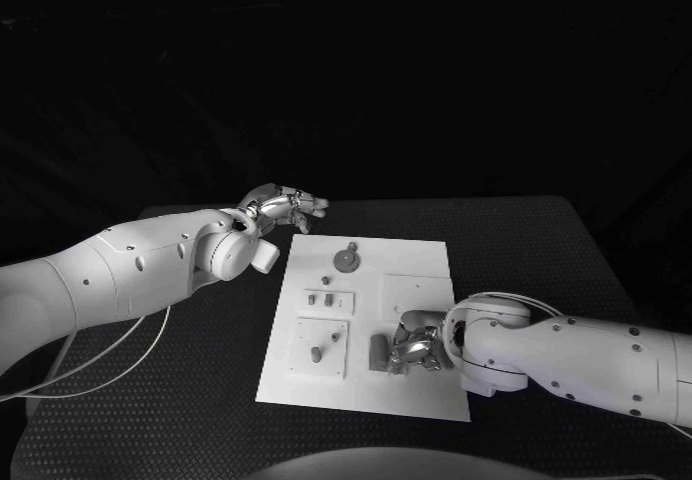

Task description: Assemble the parts on the task board

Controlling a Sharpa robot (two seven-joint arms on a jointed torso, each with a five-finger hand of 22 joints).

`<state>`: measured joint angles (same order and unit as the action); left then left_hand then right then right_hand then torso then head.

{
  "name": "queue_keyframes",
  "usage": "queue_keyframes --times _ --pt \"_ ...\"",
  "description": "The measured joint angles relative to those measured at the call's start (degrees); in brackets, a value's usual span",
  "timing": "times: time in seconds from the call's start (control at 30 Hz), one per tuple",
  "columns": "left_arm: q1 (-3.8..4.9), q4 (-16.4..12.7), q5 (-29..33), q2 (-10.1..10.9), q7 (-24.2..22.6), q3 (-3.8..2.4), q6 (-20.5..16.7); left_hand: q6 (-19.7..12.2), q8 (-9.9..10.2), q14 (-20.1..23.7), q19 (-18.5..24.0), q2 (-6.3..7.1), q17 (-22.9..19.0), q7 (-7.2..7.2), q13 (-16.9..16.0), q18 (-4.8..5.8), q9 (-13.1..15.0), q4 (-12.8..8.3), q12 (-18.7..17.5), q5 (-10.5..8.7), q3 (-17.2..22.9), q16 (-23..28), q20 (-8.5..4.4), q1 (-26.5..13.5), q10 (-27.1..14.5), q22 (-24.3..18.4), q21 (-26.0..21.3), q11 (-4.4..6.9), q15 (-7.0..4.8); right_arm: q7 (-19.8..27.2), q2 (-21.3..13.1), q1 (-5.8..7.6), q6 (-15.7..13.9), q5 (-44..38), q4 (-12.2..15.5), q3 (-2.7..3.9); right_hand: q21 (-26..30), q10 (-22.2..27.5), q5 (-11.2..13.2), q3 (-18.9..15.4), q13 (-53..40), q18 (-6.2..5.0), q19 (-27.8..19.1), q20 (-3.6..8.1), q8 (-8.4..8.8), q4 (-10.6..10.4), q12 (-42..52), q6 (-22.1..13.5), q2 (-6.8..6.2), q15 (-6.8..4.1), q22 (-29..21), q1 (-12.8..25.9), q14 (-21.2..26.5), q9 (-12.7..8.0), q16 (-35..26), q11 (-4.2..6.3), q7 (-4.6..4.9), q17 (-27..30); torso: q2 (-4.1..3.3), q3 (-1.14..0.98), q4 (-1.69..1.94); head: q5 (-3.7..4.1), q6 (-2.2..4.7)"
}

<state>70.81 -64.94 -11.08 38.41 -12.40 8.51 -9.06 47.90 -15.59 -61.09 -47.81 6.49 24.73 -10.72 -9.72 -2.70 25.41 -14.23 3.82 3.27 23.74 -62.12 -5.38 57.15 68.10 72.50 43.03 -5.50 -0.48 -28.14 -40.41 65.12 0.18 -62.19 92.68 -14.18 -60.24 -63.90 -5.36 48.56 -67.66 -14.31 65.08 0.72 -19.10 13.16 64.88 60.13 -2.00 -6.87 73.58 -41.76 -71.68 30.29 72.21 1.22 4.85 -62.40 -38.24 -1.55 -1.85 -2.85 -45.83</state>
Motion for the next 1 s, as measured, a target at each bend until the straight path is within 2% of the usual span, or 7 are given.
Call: queue_keyframes --times 0.07,0.23,0.33,0.47,0.9,0.93,1.0 --pt "0.0 0.0 0.0 0.0 0.0 0.0 0.0 0.0 0.0 0.0 0.0 0.0 0.0 0.0 0.0 0.0 0.0 0.0 0.0 0.0 0.0 0.0 0.0 0.0 0.0 0.0 0.0 0.0 0.0 0.0 0.0 0.03 0.0 -0.1 -0.1 0.03 -0.1 0.0 -0.8 -2.2 0.0 -0.01 0.0 0.0 0.0 1.1 -0.3 0.0 -1.34 -0.07 0.0 0.6 -0.1 0.0 0.0 0.0 -0.03 0.0 0.01 0.0 0.01 0.0 0.0" --pt "0.0 0.0 0.0 0.0 0.0 0.0 0.0 0.0 0.0 0.0 0.0 0.0 0.0 0.0 0.0 0.0 0.0 0.0 0.0 0.0 0.0 0.0 0.0 0.0 0.0 0.0 0.0 0.0 0.0 -0.1 -0.2 0.07 0.0 -0.2 -0.2 0.04 -0.1 0.0 0.1 -9.1 -0.2 -0.02 0.0 0.0 0.01 2.9 -0.3 0.0 -7.51 -0.06 -0.3 0.4 -0.1 -0.2 -0.2 0.0 -0.04 -0.1 0.01 0.0 0.01 0.0 0.02" --pt "0.0 0.0 0.0 0.0 0.0 0.0 0.0 0.0 0.0 0.0 0.0 0.0 0.0 0.0 0.0 0.0 0.0 0.0 0.0 0.0 0.0 0.0 0.0 0.0 0.0 0.0 0.0 0.0 0.0 -0.1 -0.3 0.07 0.0 -0.2 -0.2 0.04 -0.1 0.0 1.5 -10.5 -0.2 -0.02 0.0 0.0 0.02 2.2 -0.6 0.0 -9.46 -0.06 -0.5 -0.3 -0.1 -0.4 -0.3 0.0 -0.04 -0.1 0.01 0.01 0.01 -0.03 0.03" --pt "0.0 0.0 -0.1 0.0 0.0 0.0 0.0 0.0 -0.2 0.0 0.0 0.0 0.0 0.0 0.0 0.0 0.0 0.0 0.0 0.0 0.0 0.0 0.0 0.0 0.0 0.0 0.0 0.0 0.0 0.0 -0.4 0.07 0.0 -0.2 -0.1 0.04 0.0 0.0 2.3 -11.3 -0.3 -0.02 0.0 0.0 0.03 1.4 -0.6 0.0 -10.9 -0.06 -0.7 -0.9 -0.1 -0.3 -0.3 0.0 -0.05 -0.1 0.01 0.01 0.02 -0.04 0.03" --pt "0.0 0.0 -0.1 0.0 0.1 0.0 0.1 0.0 -0.2 0.0 0.1 0.0 0.1 0.0 0.0 0.0 0.0 0.0 0.0 0.0 0.0 0.0 -0.05 0.0 0.0 0.0 0.0 0.0 0.0 0.0 -0.2 0.06 -0.7 -1.3 -0.1 0.02 0.1 -0.1 2.3 -11.9 -0.4 -0.04 0.2 0.18 0.02 -0.9 -0.6 0.1 -11.13 0.03 -0.9 -0.6 -0.2 -0.2 -0.4 0.15 -0.11 -0.2 -0.01 -0.01 0.0 -0.04 -0.02" --pt "0.0 0.0 -0.1 0.0 0.1 0.0 0.1 0.0 -0.2 0.0 0.1 0.0 0.1 0.0 0.0 0.0 0.0 0.0 0.0 0.0 0.0 0.0 -0.12 0.0 0.0 0.1 0.0 0.0 0.0 -0.1 -0.1 0.06 -0.8 -1.7 -0.1 0.02 0.1 -0.2 2.3 -11.9 -0.4 -0.05 0.2 0.21 0.01 -1.2 -0.6 0.1 -10.96 0.03 -0.9 -0.6 -0.2 -0.2 -0.4 0.21 -0.14 -0.2 -0.01 -0.01 0.0 -0.04 -0.02" --pt "0.0 0.0 -0.1 0.0 0.1 0.0 0.1 0.0 -0.2 0.0 0.1 0.0 0.1 0.0 0.0 -0.01 0.0 0.0 0.0 0.0 0.0 0.0 -0.12 0.0 0.0 0.1 0.0 0.0 0.0 -0.1 0.0 0.06 -1.0 -2.9 -0.1 0.03 0.1 -0.2 2.3 -11.8 -0.4 -0.05 0.2 0.21 -0.14 -1.6 -0.6 0.1 -9.32 -0.04 -1.0 -0.6 -0.2 0.0 -0.4 0.21 -0.15 -0.2 -0.01 -0.01 0.0 -0.04 -0.02"
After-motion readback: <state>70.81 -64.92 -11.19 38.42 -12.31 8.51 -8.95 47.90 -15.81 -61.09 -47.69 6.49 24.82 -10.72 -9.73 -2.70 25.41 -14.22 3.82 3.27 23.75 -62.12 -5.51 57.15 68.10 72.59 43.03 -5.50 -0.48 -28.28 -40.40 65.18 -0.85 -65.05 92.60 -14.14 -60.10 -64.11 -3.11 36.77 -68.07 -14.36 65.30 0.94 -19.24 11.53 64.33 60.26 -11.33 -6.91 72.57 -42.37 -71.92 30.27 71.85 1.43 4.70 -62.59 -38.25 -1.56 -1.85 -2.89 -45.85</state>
